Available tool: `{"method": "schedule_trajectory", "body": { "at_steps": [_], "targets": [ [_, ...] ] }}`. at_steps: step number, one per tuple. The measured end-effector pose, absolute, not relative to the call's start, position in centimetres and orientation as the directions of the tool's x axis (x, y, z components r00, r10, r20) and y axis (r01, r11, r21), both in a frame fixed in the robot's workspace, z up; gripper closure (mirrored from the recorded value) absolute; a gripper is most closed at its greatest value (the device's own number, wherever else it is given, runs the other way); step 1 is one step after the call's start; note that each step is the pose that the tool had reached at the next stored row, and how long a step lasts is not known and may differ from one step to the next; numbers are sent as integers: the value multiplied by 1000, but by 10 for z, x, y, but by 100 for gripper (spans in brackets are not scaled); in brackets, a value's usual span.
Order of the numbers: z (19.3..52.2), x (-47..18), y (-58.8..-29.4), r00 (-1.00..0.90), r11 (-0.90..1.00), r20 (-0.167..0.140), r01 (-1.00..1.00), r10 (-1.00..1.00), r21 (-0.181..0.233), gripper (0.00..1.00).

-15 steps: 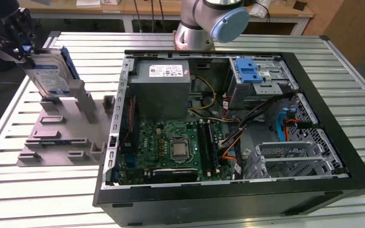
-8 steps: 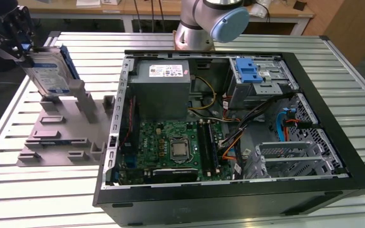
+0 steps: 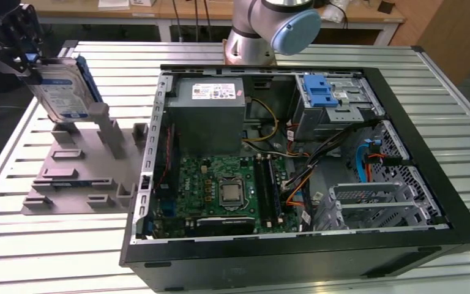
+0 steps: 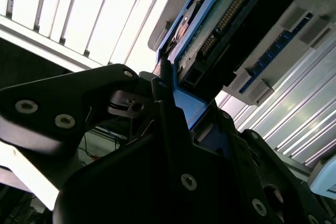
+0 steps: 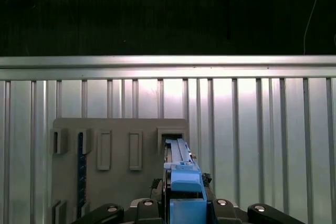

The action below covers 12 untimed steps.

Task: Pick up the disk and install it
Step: 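Pick up the disk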

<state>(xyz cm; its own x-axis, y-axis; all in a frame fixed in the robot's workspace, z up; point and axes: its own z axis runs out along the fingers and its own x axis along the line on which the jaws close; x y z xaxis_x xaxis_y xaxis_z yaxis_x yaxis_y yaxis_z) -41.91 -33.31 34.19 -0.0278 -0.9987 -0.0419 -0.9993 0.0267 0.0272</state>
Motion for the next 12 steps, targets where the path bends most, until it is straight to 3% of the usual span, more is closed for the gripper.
{"method": "schedule_trajectory", "body": {
  "at_steps": [12],
  "targets": [
    [350, -419, -333, -28, 27, -42, -999, -999, 27, 64]
  ]
}}
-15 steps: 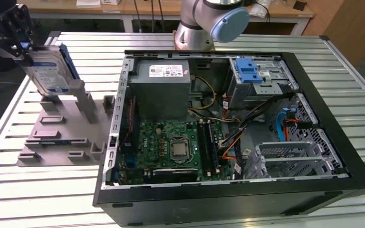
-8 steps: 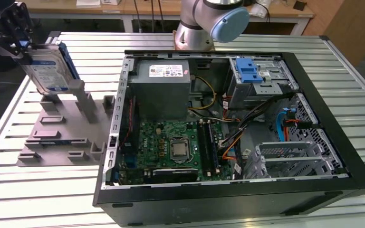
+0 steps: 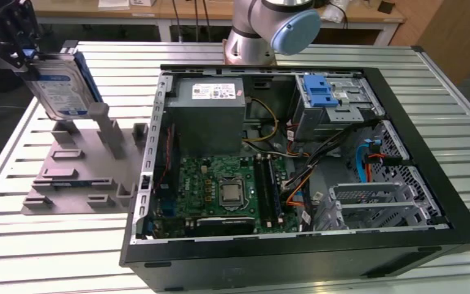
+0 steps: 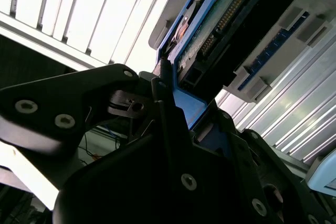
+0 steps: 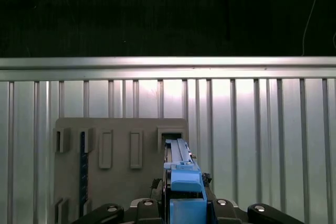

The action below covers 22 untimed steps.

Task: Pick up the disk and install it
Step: 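Pick up the disk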

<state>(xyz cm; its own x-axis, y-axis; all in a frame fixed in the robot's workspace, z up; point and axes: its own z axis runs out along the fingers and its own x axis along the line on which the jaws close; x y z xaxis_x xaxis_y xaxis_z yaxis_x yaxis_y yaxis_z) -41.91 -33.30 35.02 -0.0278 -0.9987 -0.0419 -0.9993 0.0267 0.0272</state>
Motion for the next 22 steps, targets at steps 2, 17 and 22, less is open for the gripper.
{"method": "schedule_trajectory", "body": {
  "at_steps": [2, 17, 22],
  "targets": [
    [352, -419, -333, -28, 27, -42, -999, -999, 27, 64],
    [364, -419, -333, -28, 27, -42, -999, -999, 27, 64],
    [366, -419, -333, -28, 27, -42, -999, -999, 27, 64]
  ]
}}
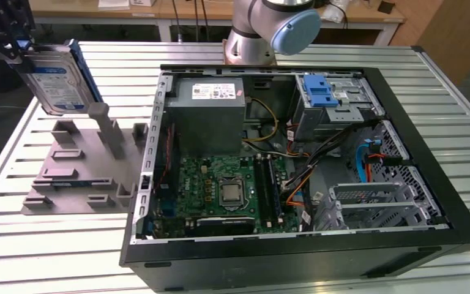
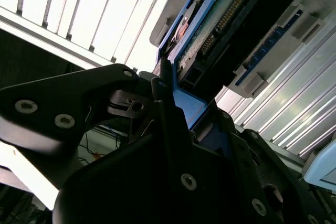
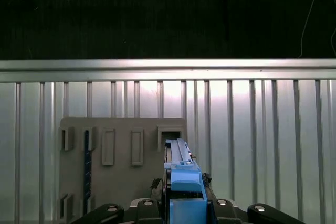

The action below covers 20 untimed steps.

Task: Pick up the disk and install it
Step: 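Pick up the disk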

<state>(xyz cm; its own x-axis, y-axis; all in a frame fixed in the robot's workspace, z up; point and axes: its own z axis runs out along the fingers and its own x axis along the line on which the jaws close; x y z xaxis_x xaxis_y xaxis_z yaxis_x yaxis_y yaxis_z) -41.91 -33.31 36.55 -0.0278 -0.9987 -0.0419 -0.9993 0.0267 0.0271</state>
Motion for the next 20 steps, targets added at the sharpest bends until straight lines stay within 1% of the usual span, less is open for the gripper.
{"method": "schedule_trajectory", "body": {
  "at_steps": [20],
  "targets": [
    [371, -419, -333, -28, 27, -42, -999, -999, 27, 64]
  ]
}}
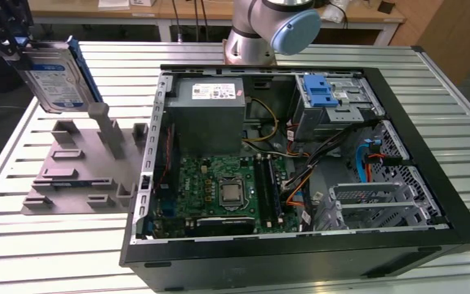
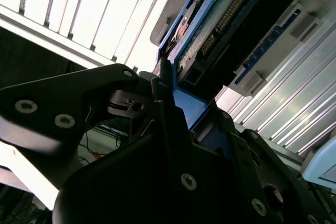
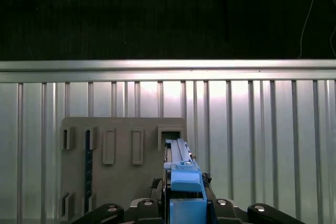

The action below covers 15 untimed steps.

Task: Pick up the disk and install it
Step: 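Pick up the disk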

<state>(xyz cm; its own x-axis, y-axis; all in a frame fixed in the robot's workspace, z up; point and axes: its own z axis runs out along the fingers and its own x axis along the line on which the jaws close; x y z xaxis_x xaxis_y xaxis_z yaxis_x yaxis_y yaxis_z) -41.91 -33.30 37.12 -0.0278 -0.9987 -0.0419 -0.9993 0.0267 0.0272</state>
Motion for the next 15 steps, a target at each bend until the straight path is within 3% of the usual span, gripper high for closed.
{"method": "schedule_trajectory", "body": {
  "at_steps": [15],
  "targets": [
    [376, -419, -333, -28, 27, -42, -999, -999, 27, 64]
  ]
}}
